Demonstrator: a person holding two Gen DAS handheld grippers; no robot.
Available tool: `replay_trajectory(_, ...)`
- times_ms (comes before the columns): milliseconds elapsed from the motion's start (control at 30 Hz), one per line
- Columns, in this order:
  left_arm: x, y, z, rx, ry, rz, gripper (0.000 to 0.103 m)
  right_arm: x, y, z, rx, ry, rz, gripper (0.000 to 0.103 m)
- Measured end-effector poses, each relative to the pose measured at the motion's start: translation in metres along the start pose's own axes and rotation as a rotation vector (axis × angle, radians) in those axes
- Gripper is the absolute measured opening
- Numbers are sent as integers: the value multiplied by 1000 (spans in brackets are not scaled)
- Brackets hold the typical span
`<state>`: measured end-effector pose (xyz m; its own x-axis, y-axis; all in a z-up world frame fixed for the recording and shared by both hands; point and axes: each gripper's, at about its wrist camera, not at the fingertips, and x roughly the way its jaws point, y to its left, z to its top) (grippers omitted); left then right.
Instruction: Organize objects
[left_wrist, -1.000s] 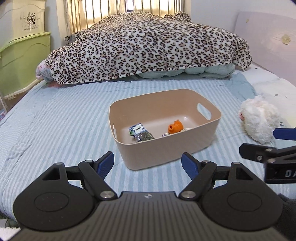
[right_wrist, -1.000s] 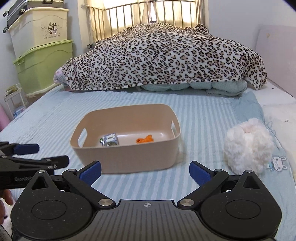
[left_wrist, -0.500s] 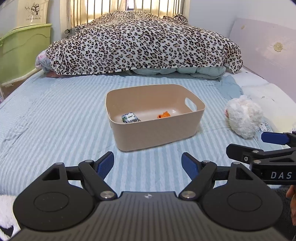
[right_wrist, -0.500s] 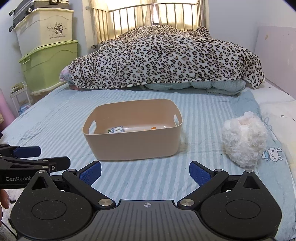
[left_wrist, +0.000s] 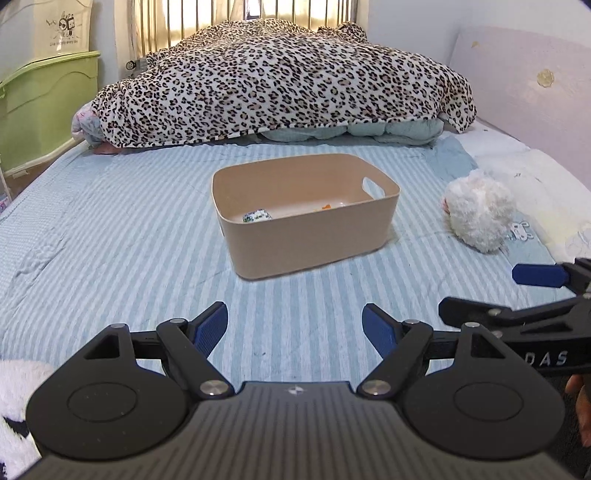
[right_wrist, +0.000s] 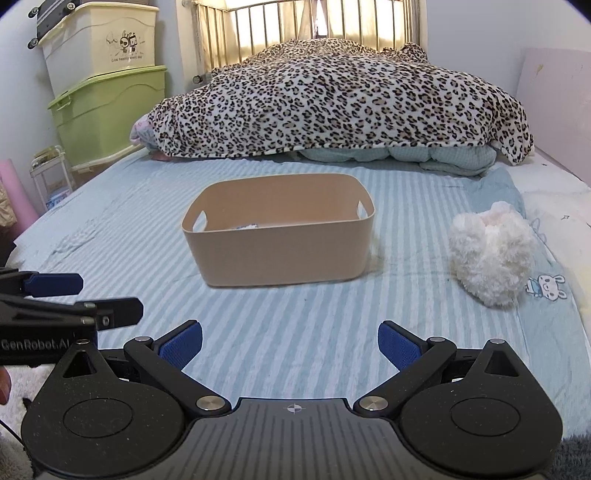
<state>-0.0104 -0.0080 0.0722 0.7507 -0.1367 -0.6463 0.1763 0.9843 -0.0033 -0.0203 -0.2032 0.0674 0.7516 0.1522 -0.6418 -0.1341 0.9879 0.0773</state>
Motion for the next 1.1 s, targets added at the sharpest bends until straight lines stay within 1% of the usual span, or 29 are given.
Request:
replay_trajectory(400, -10, -4, -6, 26, -27, 28, 81, -18, -4, -7, 15, -19, -21, 103)
replay_trajectory(567, -10, -4, -5, 29, -18, 36, 81, -21, -6, -7, 18, -21, -17, 103)
replay_trajectory(733, -9, -3, -6, 27, -14, 31, 81, -21, -6, -8, 24, -15, -20, 103)
replay_trajectory(867, -7, -2, -7, 12, -3, 13, 81, -20, -7, -8, 30, -13, -14, 103)
replay_trajectory(1100, -5, -4, -8, 23, 2, 15, 81, -17, -11, -9, 36, -9, -12, 103)
